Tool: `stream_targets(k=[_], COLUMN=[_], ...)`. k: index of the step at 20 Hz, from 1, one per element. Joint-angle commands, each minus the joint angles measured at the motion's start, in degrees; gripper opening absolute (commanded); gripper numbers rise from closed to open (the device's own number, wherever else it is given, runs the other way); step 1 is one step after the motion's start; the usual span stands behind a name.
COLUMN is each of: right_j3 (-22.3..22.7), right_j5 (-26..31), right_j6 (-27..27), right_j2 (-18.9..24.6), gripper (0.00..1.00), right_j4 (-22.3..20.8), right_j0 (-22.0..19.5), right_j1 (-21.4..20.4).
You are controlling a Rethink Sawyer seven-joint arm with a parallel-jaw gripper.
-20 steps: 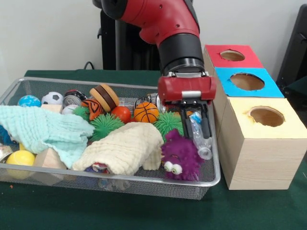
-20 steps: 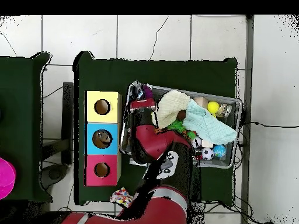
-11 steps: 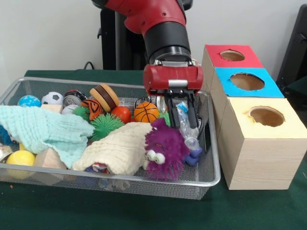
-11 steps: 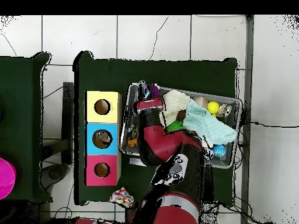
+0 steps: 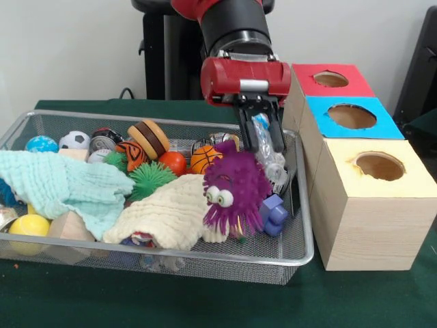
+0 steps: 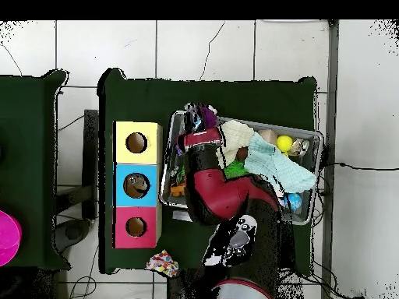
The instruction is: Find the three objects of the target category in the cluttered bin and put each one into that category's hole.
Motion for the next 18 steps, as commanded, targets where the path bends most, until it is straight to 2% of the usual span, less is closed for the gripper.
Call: stream_targets(k=[1, 7, 9, 10, 11, 13, 18], right_j3=[4.41, 4.28, 4.15, 5.02, 5.23, 7.15, 8.18], right_j5=[0.96, 3.63, 9.85, 16.01, 17.88, 23.93, 32.24], right_j6=[10.79, 14.12, 17.68, 19.58, 17.65, 15.94, 9.81], right_j2=[6.4, 10.17, 14.24, 18.16, 18.16, 21.32, 25.02], gripper=[0.0, 0.0, 0.0, 0.0, 0.0, 0.0, 0.0], right_j4=[-5.77, -9.61, -13.47, -15.78, -14.06, -12.38, -8.1], right_j0=[-2.69, -5.11, -7.55, -10.05, -10.19, -12.65, -15.48], right_j1=[-1.16, -1.24, -0.92, -1.34, -0.88, -1.2, 0.36])
